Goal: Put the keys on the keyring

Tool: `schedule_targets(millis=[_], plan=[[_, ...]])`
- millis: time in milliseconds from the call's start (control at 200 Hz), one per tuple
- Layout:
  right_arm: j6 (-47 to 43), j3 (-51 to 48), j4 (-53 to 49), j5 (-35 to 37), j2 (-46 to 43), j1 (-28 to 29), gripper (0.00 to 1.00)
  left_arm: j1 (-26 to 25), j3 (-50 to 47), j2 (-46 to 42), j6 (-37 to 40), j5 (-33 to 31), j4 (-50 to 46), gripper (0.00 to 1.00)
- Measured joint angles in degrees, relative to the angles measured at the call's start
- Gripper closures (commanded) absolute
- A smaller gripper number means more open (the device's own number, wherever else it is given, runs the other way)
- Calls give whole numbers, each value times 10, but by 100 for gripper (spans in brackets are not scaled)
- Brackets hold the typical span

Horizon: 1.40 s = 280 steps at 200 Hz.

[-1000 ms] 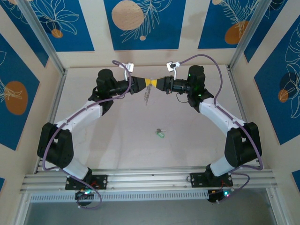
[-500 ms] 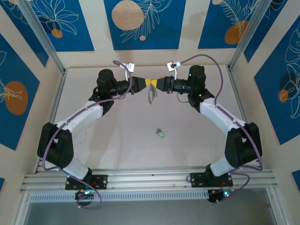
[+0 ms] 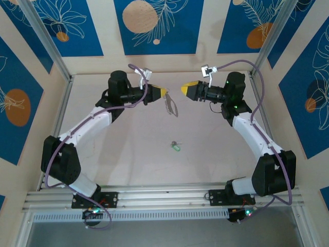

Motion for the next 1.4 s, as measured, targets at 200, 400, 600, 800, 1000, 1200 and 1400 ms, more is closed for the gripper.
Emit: schedule_targets(millis=[200, 400, 600, 800, 1000, 1200, 1400], plan=[[-27, 5, -18, -27, 0, 9, 44, 0, 29, 0, 62, 24, -56, 100], [-42, 16, -20, -39, 3, 20, 45, 0, 42, 0, 84, 52, -71, 100], [-42, 24, -14, -43, 24, 27, 47, -2, 44, 0, 84, 72, -71, 100], [-42, 31, -13, -43, 44, 37, 51, -7, 58, 0, 84, 80, -71, 100], [-42, 35, -10, -43, 50, 46, 55, -8, 59, 0, 84, 84, -71, 100], [-43, 35, -7, -42, 50, 46, 61, -9, 59, 0, 84, 89, -71, 100], [-42, 35, -6, -40, 48, 44, 65, -9, 59, 0, 84, 89, -71, 100]])
